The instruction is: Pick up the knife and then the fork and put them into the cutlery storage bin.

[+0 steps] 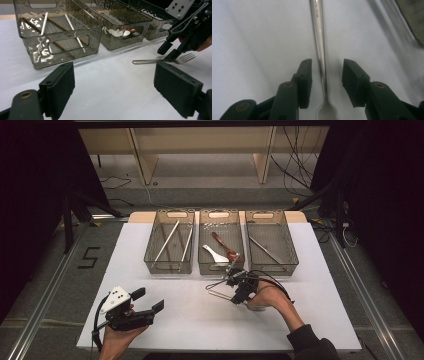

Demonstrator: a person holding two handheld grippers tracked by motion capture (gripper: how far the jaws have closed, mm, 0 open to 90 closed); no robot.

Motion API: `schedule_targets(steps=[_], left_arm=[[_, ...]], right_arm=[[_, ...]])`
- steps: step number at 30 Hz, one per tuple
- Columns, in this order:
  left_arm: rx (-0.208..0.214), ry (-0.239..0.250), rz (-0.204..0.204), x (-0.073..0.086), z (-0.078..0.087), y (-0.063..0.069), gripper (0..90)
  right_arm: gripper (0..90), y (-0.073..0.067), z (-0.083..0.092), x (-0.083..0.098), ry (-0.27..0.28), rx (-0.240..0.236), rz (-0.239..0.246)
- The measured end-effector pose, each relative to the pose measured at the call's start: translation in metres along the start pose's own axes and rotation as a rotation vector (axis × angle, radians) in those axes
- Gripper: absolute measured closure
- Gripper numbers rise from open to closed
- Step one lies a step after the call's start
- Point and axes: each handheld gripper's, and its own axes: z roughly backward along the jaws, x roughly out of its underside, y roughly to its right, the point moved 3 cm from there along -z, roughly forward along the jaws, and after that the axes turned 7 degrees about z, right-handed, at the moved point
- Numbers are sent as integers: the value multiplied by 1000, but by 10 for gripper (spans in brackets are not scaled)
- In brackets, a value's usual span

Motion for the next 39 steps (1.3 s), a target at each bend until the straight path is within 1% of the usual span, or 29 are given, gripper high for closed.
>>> schedule_targets(steps=[1,5,6,7,10,11,12,14,15,19,23,24,25,28,30,34,36,39], left_arm=[[0,0,0,0,0,0,169],[1,0,-1,0,0,0,169],[1,-1,-1,0,0,0,168],[1,0,-2,0,0,0,168],[1,0,-1,0,0,0,169],[0,-1,0,0,0,0,169],[0,0,0,0,0,0,169],[0,0,0,0,0,0,169],[0,0,-1,0,0,0,169],[1,-2,-2,0,0,0,168],[0,-2,-1,0,-1,1,169],[0,-2,-2,0,-1,1,169],[0,-2,-2,0,-1,1,169],[0,0,-3,0,-1,1,169],[0,-2,-2,0,-1,1,169],[1,-2,-2,0,-1,1,169],[0,-2,-2,0,-1,1,169],[0,-1,-2,0,-1,1,169]], right_arm=[[619,1,-1,1,-10,-2,8],[651,-1,-4,2,-33,-8,-3],[660,-1,-5,3,-41,-8,4],[671,-1,-5,3,-43,-9,-1],[689,0,-6,3,-52,-8,9],[696,-1,-7,3,-58,-9,2],[699,0,-7,3,-64,-9,12],[718,0,-7,3,-65,-8,5],[724,0,-8,3,-58,-5,7],[734,-1,-8,2,-66,7,14],[769,-2,-8,2,-72,2,25],[777,-3,-8,1,-72,-3,22],[786,-4,-8,0,-72,-4,8],[821,-4,-8,-1,-83,-5,27],[827,-5,-8,-1,-90,-2,34],[842,-5,-8,-2,-87,-2,37],[849,-5,-8,-1,-89,-1,51],[853,-5,-7,0,-87,-7,51]])
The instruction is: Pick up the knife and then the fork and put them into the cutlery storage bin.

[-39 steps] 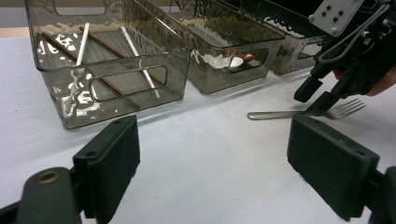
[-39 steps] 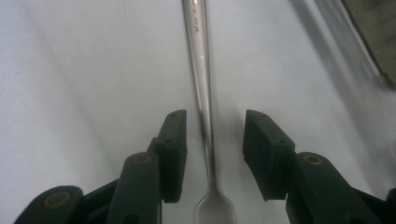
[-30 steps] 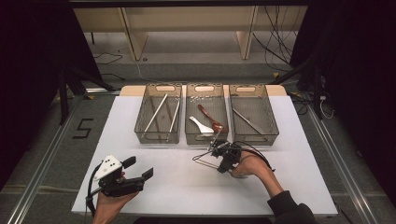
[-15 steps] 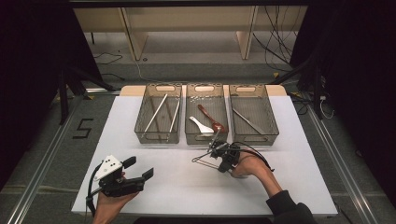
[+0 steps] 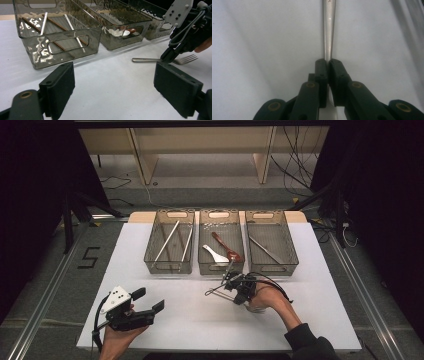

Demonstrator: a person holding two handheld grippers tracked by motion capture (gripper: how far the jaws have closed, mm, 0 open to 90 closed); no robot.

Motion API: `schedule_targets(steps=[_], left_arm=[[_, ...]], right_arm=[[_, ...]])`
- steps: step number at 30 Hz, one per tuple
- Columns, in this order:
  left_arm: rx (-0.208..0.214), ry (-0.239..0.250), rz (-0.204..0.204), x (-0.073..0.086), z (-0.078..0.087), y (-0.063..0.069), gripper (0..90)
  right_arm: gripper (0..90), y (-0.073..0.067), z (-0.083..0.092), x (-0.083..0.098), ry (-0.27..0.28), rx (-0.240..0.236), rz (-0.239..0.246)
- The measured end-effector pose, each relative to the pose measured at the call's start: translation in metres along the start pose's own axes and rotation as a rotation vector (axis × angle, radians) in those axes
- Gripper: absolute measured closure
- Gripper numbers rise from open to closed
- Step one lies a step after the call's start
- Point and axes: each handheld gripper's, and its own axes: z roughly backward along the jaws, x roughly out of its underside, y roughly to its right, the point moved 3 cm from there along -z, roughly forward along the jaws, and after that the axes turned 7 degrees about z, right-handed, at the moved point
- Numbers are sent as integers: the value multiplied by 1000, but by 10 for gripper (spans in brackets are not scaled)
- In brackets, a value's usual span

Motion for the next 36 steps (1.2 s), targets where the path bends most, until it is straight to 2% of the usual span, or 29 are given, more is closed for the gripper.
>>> schedule_targets(steps=[2,8,11,18,26,36], left_arm=[[0,0,0,0,0,0,169],[-1,-1,0,0,0,0,169],[-1,0,0,0,0,0,169],[-1,0,1,0,0,0,169],[-2,-2,-1,0,0,-1,169],[-3,-3,-1,0,0,-1,169]], right_arm=[[854,-1,0,0,4,-1,-12],[855,1,5,2,12,6,2],[855,1,9,2,37,12,-7],[854,7,26,4,86,31,-19],[854,17,49,8,160,57,-62],[854,30,68,12,205,90,-97]])
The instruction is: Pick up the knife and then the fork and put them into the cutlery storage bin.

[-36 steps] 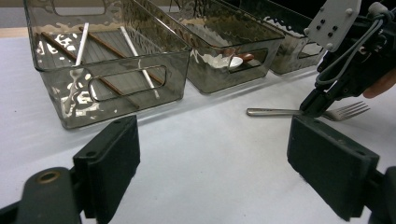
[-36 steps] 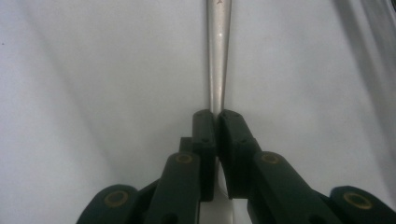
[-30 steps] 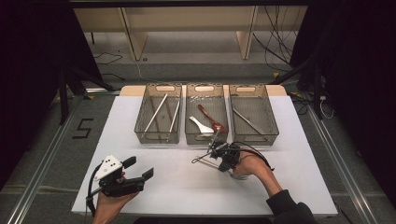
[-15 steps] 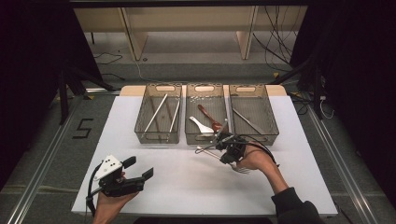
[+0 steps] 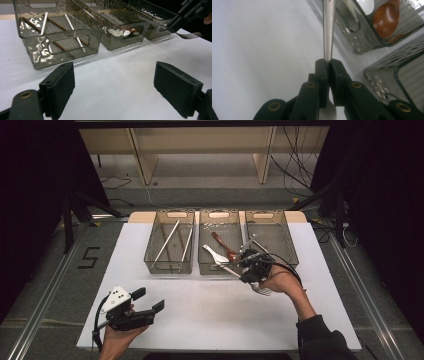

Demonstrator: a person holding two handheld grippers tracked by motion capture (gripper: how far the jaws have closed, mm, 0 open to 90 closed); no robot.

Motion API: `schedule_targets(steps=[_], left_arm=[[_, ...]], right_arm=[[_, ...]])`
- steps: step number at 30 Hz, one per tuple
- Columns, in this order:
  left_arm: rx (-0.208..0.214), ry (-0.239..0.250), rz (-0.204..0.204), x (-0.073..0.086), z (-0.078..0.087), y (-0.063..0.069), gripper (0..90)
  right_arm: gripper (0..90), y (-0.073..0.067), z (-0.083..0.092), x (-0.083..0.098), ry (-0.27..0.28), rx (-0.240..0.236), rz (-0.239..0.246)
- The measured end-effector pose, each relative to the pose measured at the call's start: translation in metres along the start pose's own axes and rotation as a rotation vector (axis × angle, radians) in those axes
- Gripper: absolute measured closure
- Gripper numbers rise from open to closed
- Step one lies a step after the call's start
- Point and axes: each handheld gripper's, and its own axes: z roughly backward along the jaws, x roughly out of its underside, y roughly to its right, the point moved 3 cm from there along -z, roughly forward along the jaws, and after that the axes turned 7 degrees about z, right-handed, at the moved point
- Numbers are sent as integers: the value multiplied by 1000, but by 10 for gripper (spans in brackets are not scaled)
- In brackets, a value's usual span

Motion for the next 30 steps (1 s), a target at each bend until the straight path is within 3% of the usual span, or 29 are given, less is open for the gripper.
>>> schedule_targets(steps=[16,30], left_arm=[[0,2,1,0,0,0,169],[0,1,0,0,0,0,169]], right_arm=[[853,31,28,-1,47,60,-67],[853,53,37,2,77,108,-121]])
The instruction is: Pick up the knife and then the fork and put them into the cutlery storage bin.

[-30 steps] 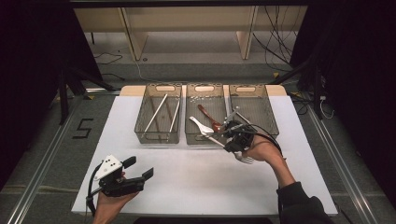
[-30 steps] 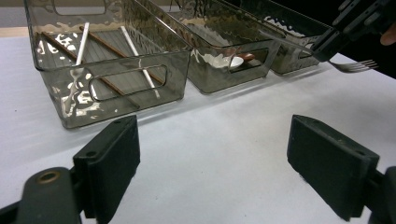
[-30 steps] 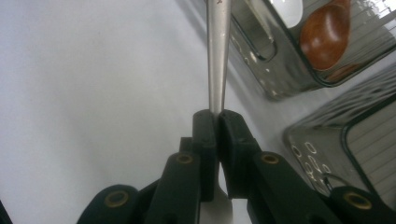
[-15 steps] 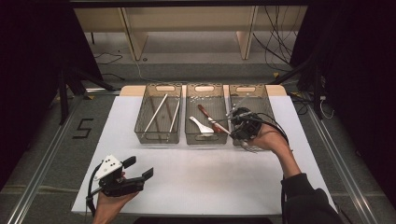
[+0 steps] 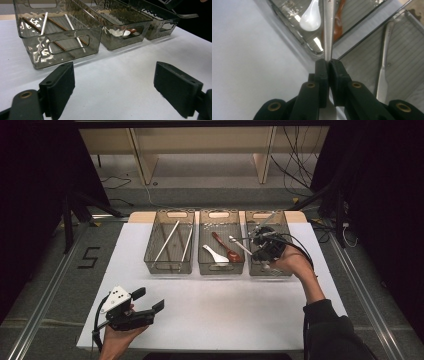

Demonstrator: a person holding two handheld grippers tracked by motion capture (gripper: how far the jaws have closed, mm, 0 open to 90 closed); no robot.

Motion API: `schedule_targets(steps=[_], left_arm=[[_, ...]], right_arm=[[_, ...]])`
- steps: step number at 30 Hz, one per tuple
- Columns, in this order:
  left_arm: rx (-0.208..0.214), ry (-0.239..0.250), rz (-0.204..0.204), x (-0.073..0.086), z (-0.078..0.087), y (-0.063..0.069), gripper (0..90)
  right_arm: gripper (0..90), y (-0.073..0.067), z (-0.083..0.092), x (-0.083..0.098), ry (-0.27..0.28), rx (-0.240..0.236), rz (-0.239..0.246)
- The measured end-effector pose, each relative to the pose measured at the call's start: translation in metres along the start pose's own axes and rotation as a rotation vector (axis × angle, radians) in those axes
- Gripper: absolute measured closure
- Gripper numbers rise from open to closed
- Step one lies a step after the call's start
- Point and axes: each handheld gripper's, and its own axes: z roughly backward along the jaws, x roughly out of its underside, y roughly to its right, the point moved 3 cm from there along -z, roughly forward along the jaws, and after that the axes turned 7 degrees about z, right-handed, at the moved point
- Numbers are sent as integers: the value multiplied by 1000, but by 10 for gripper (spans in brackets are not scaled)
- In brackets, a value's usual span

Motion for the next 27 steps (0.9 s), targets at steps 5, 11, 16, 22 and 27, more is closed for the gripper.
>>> schedule_targets(steps=[5,11,16,22,27], left_arm=[[0,0,0,0,0,0,169],[0,0,0,0,0,0,169],[0,0,1,0,0,0,169],[0,2,2,0,0,0,169],[0,1,-1,0,0,0,169]], right_arm=[[853,13,1,0,2,28,-43],[853,29,-1,2,7,55,-80],[853,40,-2,3,3,73,-108],[853,54,-3,4,13,112,-146],[852,65,-8,7,8,138,-184]])
